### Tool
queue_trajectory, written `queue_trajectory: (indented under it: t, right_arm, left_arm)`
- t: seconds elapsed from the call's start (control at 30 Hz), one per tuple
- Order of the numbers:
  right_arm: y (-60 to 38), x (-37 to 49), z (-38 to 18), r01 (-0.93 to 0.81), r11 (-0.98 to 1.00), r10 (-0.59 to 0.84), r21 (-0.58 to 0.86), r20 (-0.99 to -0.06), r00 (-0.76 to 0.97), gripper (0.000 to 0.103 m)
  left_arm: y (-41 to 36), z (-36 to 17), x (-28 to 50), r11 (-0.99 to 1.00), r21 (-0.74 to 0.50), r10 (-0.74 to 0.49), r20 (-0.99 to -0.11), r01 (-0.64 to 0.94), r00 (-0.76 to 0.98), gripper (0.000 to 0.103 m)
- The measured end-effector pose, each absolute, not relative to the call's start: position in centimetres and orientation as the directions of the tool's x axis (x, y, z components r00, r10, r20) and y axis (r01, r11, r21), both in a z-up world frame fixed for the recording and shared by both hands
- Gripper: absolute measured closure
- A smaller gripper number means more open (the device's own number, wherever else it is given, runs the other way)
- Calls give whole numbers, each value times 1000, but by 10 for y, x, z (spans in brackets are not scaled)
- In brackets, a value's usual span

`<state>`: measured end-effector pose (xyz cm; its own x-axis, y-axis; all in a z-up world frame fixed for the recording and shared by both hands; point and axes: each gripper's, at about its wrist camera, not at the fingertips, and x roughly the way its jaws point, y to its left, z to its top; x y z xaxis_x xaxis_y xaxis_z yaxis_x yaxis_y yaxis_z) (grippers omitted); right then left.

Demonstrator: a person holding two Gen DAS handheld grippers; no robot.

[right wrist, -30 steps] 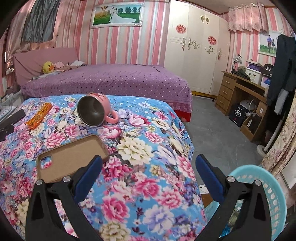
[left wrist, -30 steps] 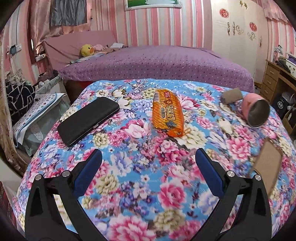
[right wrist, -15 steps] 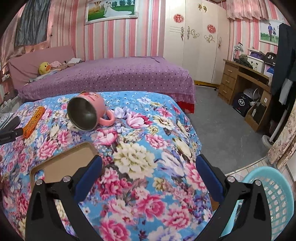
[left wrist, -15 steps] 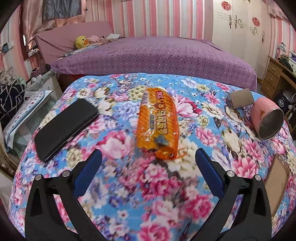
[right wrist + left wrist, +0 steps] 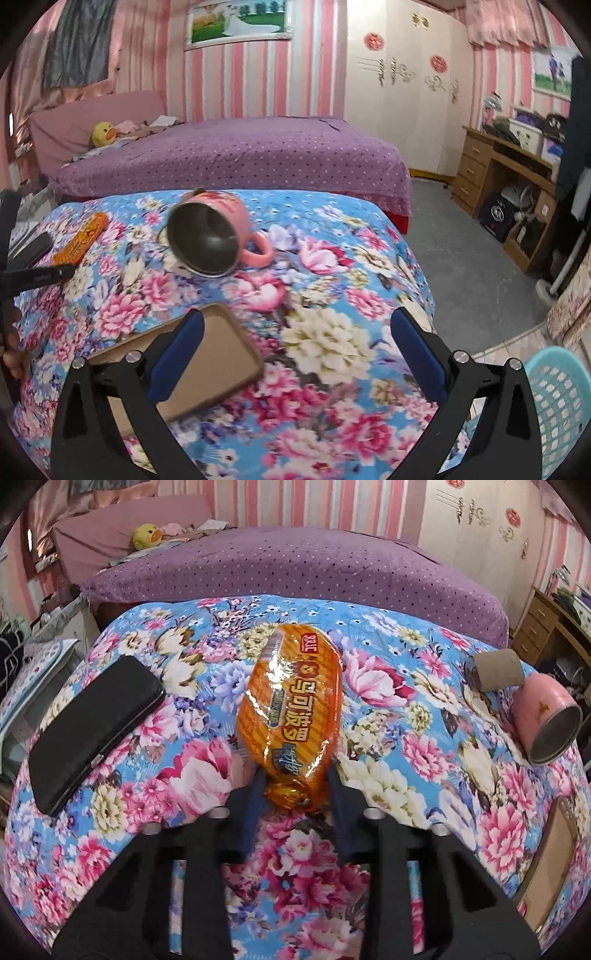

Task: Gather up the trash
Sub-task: 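Move both tools back over the bed and grasp the orange snack packet with the left tool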

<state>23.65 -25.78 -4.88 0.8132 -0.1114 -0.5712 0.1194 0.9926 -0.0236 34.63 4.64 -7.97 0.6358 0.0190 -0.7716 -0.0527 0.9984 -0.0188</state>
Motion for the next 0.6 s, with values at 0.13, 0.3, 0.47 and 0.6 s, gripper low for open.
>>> queue_trajectory:
  t: [0.13,0.3,0.47,0.6]
  right_arm:
    - [-246,243,-48,96,994,-111,-56,-573,812,5]
    - [-230,264,-33,68,997,-82,-46,-562,823,5]
    - [-196,301,-3,2,997,-43,-76,-539,841,5]
    - [-168,339,4,-27,992,-48,-126,-553,832,5]
  left_arm:
    - [57,-70,339,999,-18,16,-752,-45,659,79]
    - [87,-49,330,995,-16,61,-701,-101,710,80]
    - [124,-37,332,983,-27,117,-679,-184,725,80]
    - [153,-30,334,969,-80,121,-673,-234,730,80]
